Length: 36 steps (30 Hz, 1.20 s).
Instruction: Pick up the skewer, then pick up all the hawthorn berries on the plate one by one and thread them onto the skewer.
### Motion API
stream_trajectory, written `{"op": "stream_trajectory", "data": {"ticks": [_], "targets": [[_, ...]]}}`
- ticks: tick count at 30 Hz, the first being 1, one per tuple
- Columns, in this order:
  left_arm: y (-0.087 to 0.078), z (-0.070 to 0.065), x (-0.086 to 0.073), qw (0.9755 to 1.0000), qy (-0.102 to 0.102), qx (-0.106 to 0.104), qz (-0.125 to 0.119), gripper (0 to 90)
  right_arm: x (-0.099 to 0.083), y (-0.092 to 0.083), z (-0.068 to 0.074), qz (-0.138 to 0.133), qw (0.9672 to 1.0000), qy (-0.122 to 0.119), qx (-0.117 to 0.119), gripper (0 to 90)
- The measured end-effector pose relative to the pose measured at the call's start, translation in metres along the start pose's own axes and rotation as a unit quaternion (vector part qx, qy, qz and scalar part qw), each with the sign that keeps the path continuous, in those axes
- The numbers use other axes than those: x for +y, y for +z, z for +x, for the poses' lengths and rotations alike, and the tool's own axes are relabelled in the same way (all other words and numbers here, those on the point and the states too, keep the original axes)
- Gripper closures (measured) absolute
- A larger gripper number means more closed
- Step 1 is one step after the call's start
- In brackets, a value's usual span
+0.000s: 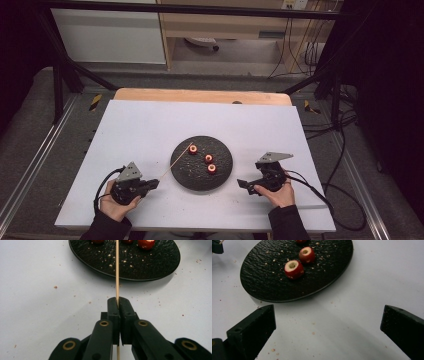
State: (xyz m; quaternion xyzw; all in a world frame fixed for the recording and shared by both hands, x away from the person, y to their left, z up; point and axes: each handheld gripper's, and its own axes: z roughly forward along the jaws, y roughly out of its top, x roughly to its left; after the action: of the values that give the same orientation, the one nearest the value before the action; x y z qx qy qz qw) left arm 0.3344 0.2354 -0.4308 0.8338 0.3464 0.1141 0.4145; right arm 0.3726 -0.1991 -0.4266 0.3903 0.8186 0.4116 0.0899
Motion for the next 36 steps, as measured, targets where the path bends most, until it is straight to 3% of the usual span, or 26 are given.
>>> {"op": "stream_trajectory", "data": {"ticks": [13, 21, 27, 31, 36], "targets": [[-0.001, -0.001, -0.001, 1.0000, 0.002, -0.006, 0.006, 87.8, 0.039, 0.022, 0.024, 0.034, 0.9989, -0.028, -0.014, 0.6], [-0.001, -0.001, -0.001, 1.0000, 0.003, -0.004, 0.005, 87.9, 0.069, 0.033, 0.040, 0.072, 0.9959, -0.053, -0.012, 1.5], [-0.001, -0.001, 0.000, 1.0000, 0.004, -0.003, 0.006, 87.9, 0.088, 0.049, 0.050, 0.116, 0.9907, -0.070, -0.011, 5.8], [-0.001, -0.001, 0.000, 1.0000, 0.006, -0.004, 0.006, 87.9, 0.095, 0.062, 0.052, 0.154, 0.9845, -0.081, -0.015, 8.3], [-0.001, -0.001, 0.000, 0.9999, 0.007, -0.004, 0.007, 87.9, 0.100, 0.073, 0.052, 0.184, 0.9798, -0.076, -0.018, 14.2]]}}
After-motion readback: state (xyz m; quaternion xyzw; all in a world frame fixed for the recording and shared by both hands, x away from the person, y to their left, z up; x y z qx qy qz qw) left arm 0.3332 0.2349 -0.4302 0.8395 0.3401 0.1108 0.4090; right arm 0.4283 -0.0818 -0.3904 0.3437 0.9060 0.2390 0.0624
